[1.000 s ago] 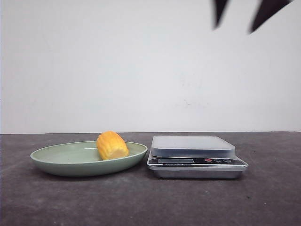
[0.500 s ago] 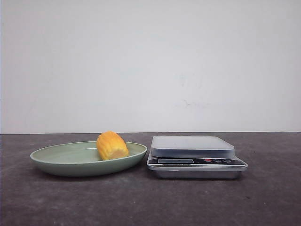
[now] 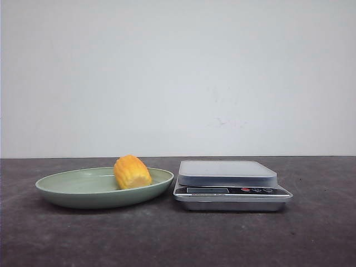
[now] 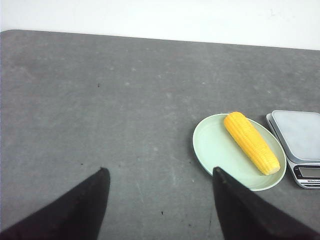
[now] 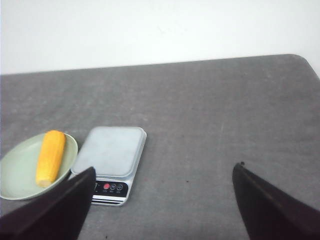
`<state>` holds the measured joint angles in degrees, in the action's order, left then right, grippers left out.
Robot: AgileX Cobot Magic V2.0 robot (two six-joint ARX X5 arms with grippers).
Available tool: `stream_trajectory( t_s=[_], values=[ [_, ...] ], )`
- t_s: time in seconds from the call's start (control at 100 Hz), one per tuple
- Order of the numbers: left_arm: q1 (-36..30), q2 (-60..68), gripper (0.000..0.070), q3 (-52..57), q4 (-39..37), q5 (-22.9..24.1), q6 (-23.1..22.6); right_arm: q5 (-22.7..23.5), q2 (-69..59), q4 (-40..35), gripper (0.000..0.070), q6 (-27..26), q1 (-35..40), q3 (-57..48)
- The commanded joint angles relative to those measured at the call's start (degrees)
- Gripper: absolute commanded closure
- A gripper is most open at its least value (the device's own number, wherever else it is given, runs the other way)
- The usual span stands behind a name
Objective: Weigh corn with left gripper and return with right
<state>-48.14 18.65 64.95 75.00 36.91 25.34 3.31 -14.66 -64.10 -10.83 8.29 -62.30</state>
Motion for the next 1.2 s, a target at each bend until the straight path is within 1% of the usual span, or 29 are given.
stream_trajectory(
  t_s=[0.0, 0.09, 0.11, 0.13, 0.16, 0.18, 0.21, 0.24, 0.26, 0.27, 0.3, 0.59, 0.79, 1.191],
  values=[
    [-0.52, -0.07, 0.031, 0.13, -0.92, -0.22, -0.87, 0.13, -0.48, -0.31, 0.0167, -0.98, 0.13, -0.42],
    [-0.52, -0.07, 0.0324, -0.24, -0.9, -0.24, -0.85, 0.15, -0.61, -0.57, 0.017, -1.42, 0.13, -0.39],
    [-0.52, -0.07, 0.0341, -0.26, -0.9, -0.24, -0.85, 0.13, -0.61, -0.52, 0.0185, -1.77, 0.13, -0.39],
    [-0.52, -0.07, 0.0374, -0.31, -0.9, -0.24, -0.85, 0.11, -0.61, -0.52, 0.0213, -2.08, 0.13, -0.39],
    [-0.52, -0.07, 0.0448, -0.33, -0.92, -0.24, -0.85, 0.11, -0.61, -0.55, 0.0287, -2.29, 0.13, -0.39],
    [-0.52, -0.07, 0.0503, -0.33, -0.96, -0.24, -0.87, 0.11, -0.61, -0.52, 0.0353, -2.29, 0.13, -0.39],
    [-0.52, -0.07, 0.0597, -0.33, -1.05, -0.24, -0.87, -0.13, -0.61, -0.52, 0.047, -2.25, 0.13, -0.39],
    [-0.52, -0.07, 0.0697, -0.33, -1.2, -0.24, -0.9, -0.37, -0.61, -0.52, 0.0601, -2.23, 0.13, -0.39],
    [-0.52, -0.07, 0.07, -0.33, -1.33, -0.22, -0.87, -0.37, -0.61, -0.52, 0.0694, -2.19, 0.13, -0.39],
    [-0.52, -0.07, 0.0697, -0.33, -1.38, -0.22, -0.9, -0.33, -0.61, -0.52, 0.07, -2.14, 0.13, -0.39],
    [-0.52, -0.07, 0.0696, -0.33, -1.44, -0.22, -0.87, -0.37, -0.59, -0.39, 0.0691, -2.08, 0.13, -0.39],
    [-0.52, -0.07, 0.0696, -0.33, -1.05, -0.24, -0.63, -0.31, -0.59, -0.72, 0.0693, -2.23, 0.13, -0.39],
    [-0.52, -0.07, 0.0695, -0.26, 2.38, -0.24, -0.48, -0.33, -0.59, -1.57, 0.0693, -2.21, 0.13, -0.39],
    [-0.52, -0.07, 0.0695, -0.26, 2.43, -0.24, -0.48, -0.33, -0.59, -1.57, 0.0693, -2.21, 0.13, -0.39]
  ],
)
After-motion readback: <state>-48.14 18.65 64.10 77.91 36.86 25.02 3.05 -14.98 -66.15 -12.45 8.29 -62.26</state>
